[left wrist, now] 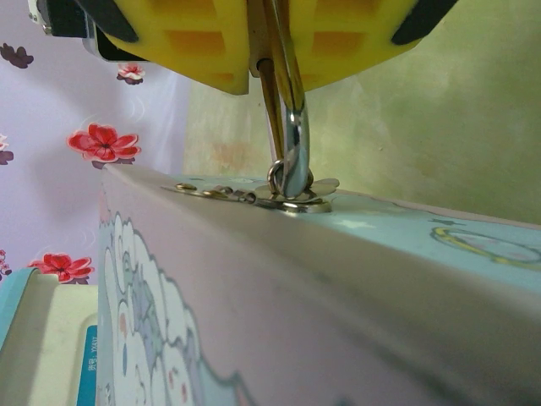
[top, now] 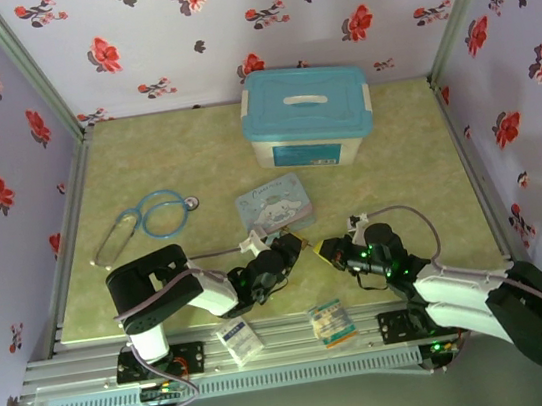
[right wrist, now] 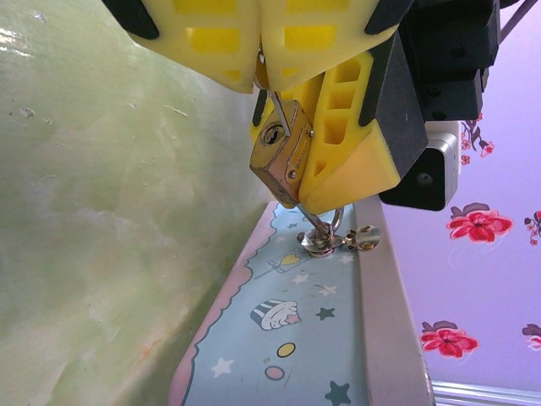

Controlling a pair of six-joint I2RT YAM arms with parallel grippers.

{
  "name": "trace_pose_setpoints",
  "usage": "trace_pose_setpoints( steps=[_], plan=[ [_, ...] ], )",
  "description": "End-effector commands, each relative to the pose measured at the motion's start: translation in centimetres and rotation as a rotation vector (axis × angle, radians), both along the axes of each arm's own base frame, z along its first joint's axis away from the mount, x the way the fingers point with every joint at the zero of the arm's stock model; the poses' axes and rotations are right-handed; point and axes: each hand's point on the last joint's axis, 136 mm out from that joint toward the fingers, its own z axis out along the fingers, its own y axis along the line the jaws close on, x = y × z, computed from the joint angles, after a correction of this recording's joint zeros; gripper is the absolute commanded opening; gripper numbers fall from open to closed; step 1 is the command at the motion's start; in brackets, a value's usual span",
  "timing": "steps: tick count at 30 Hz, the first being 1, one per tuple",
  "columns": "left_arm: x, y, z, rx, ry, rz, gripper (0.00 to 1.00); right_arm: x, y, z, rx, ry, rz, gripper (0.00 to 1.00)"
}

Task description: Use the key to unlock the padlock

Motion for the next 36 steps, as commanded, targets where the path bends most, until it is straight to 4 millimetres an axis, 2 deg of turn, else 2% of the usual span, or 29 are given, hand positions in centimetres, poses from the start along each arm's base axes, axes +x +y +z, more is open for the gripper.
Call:
trace_pose_setpoints(
  steps=[1,10,20,36],
  plan=[
    [0.2,-0.4,2.5,-0.089,-0.023,0.017,0.00,-0.2,-0.4,-0.5,-0.019,-0.002,-0.011,0.00],
    [0.3,-0.6,2.8,-0.092,-0.027,0.018,0.00,-0.3,-0.6,-0.5,-0.044,-0.005,-0.005,0.00],
    [0.2,-0.7,3.7,-0.067,-0.046,0.004,0.00,0.7,0.3,0.4,-0.011,-0.028,-0.004,0.00],
    [0.3,-0.5,2.4,-0.083,-0.028,0.017,0.00,0.4,0.3,0.4,-0.025,-0.043,0.010,0.00]
  ],
)
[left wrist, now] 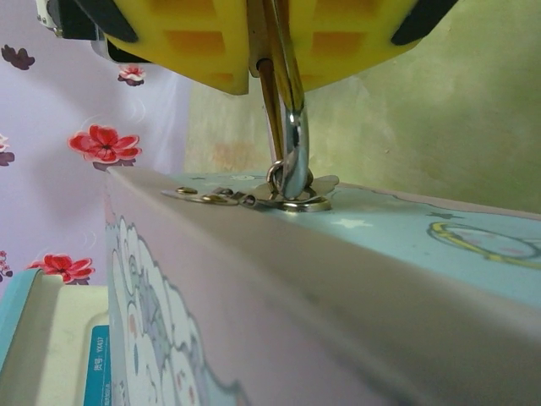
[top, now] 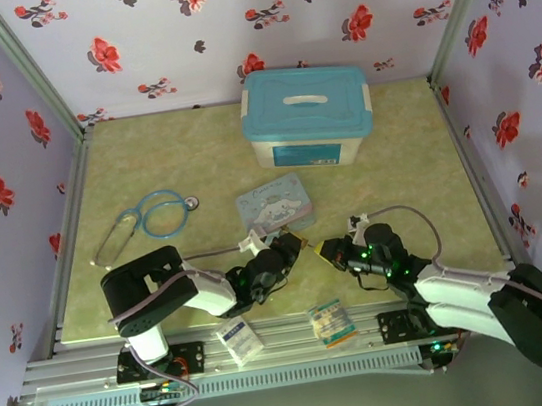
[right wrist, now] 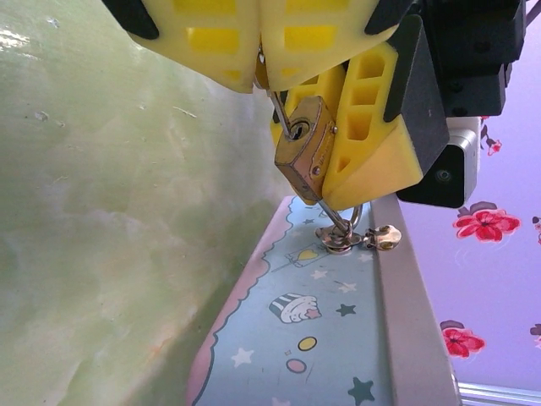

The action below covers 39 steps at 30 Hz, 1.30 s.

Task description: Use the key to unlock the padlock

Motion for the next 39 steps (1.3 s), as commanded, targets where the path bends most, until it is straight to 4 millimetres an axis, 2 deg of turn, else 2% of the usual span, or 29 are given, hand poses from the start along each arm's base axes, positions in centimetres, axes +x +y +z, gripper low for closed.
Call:
trace_pose_setpoints(
  steps=[1,8,18,34,39],
  plan=[
    [0.3,-0.7,2.0,-0.092,-0.027,0.018,0.00,0.5,0.5,0.8,0.002,-0.042,0.010,0.00],
    [0.3,-0.7,1.9,-0.094,-0.027,0.017,0.00,0.9,0.8,1.4,0.037,-0.056,0.000,0.00],
    [0.3,-1.0,0.8,-0.107,-0.002,0.016,0.00,0.9,0.8,1.7,0.045,-0.066,0.001,0.00],
    [-0.4,-1.4,1.3,-0.181,0.012,0.002,0.00,2.1,1.3,1.4,0.071,-0.062,-0.013,0.00],
    [-0.6,-1.9,1.7,-0.199,0.013,-0.011,0.00,2.8,0.9,2.3,0.117,-0.076,-0.018,0.00]
  ],
)
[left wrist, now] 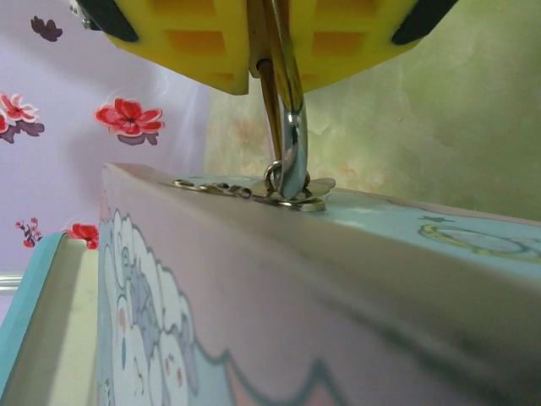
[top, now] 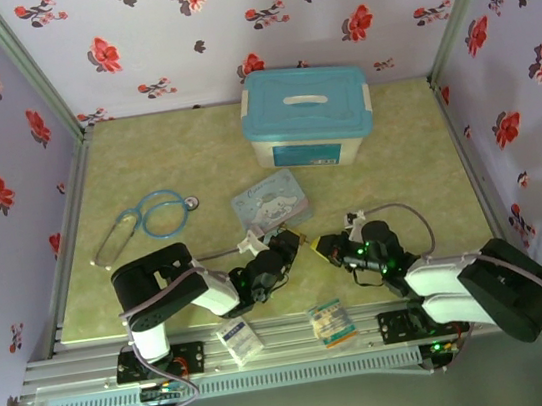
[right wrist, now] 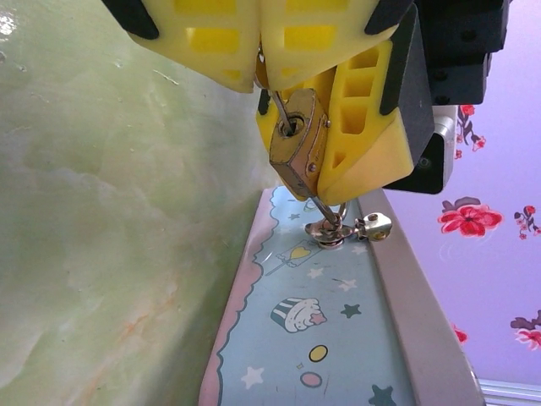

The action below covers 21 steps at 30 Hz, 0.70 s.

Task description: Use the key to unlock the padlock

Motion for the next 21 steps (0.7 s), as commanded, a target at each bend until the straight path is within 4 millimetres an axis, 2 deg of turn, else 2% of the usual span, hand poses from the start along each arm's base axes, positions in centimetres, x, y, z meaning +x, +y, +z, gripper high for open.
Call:
trace_pose_setpoints(
  steps=[1,7,13,19,21],
  plan=[
    [-1.5,-2.2,1.8,-0.133,0.015,-0.080,0.00,1.4,0.1,2.3,0.069,-0.061,-0.009,0.00],
    [-1.6,-2.4,2.0,-0.146,0.015,-0.087,0.00,1.6,0.9,3.5,0.124,-0.074,0.040,0.00],
    [-1.6,-3.0,2.8,-0.167,0.004,-0.099,0.00,1.4,0.5,2.0,0.099,-0.054,0.017,0.00],
    [-1.9,-4.9,3.3,-0.186,0.009,-0.138,0.00,1.1,2.9,3.7,0.083,-0.141,0.062,0.00],
    [-1.9,-4.9,3.2,-0.186,0.011,-0.138,0.00,0.9,3.4,4.2,0.082,-0.168,0.068,0.00]
  ],
)
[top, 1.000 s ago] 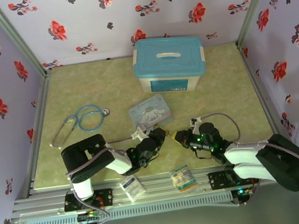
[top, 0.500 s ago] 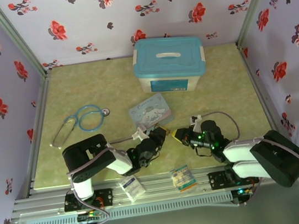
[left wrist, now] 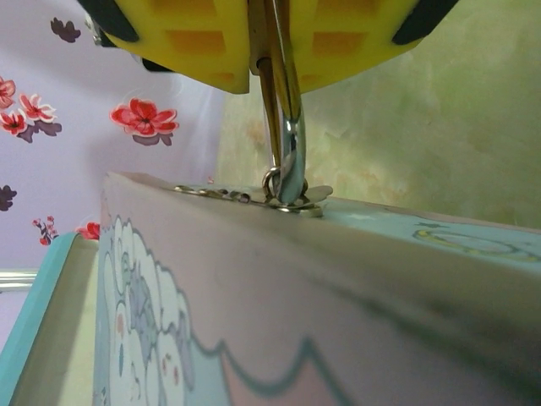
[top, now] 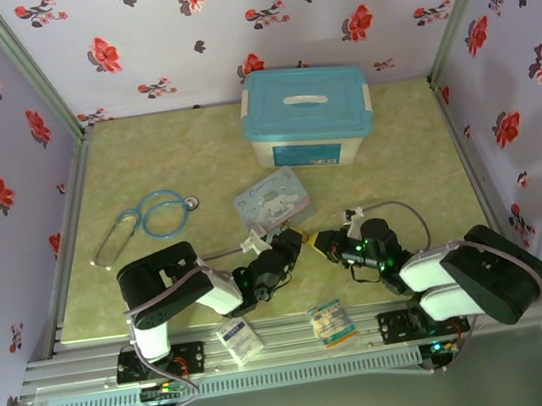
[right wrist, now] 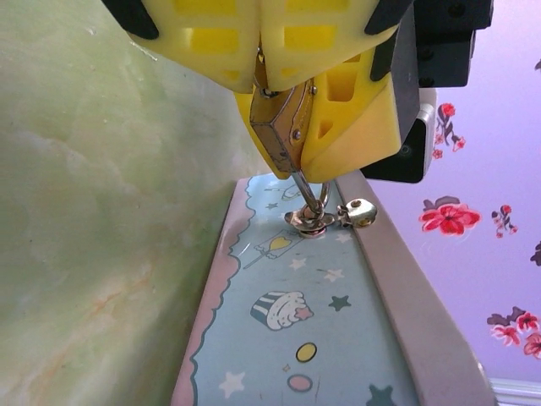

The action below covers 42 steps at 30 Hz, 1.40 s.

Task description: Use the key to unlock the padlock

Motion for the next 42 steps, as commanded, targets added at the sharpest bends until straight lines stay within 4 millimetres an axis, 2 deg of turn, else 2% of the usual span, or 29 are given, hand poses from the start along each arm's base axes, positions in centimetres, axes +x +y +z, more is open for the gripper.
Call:
trace_pose_setpoints(
  steps=[1,5,7,10,14,16,20,24,30,34,37,42],
  plan=[
    [-2.0,-4.0,2.9,-0.146,0.008,-0.141,0.00,0.0,2.5,4.0,0.063,-0.142,0.071,0.00],
    [-2.1,-3.2,2.5,-0.119,0.002,-0.133,0.00,-0.1,2.0,3.7,0.047,-0.153,0.052,0.00],
    [-2.1,-2.9,2.2,-0.104,0.002,-0.125,0.06,-0.3,1.7,3.0,-0.002,-0.168,0.052,0.00],
    [-2.0,-2.5,1.4,-0.078,0.005,-0.115,0.09,-0.7,1.7,2.2,-0.077,-0.176,0.063,0.00],
    [-1.5,-1.8,0.2,-0.062,0.016,-0.094,0.11,-0.9,1.4,1.9,-0.094,-0.161,0.064,0.00],
    [-1.3,-1.9,0.2,-0.054,0.010,-0.095,0.15,-1.3,1.4,1.5,-0.097,-0.151,0.074,0.00],
    [-1.2,-2.2,0.6,-0.050,-0.004,-0.101,0.16,-1.6,1.6,0.8,-0.109,-0.139,0.080,0.00],
    [-1.2,-2.3,0.6,-0.055,-0.001,-0.106,0.07,-1.5,1.6,1.2,-0.068,-0.133,0.057,0.00],
    [-1.3,-2.3,1.4,-0.081,-0.005,-0.107,0.02,-0.8,2.1,3.0,0.172,0.043,-0.030,0.00],
    [-1.3,-2.4,2.4,-0.097,-0.020,-0.110,0.01,-0.2,2.1,3.9,0.272,0.057,-0.061,0.00],
    [-1.3,-2.4,2.3,-0.095,-0.019,-0.111,0.00,-0.2,2.5,3.5,0.225,0.010,-0.033,0.00],
    [-1.4,-2.7,2.0,-0.100,-0.007,-0.118,0.02,-0.4,1.8,1.3,0.059,-0.010,-0.029,0.00]
  ],
)
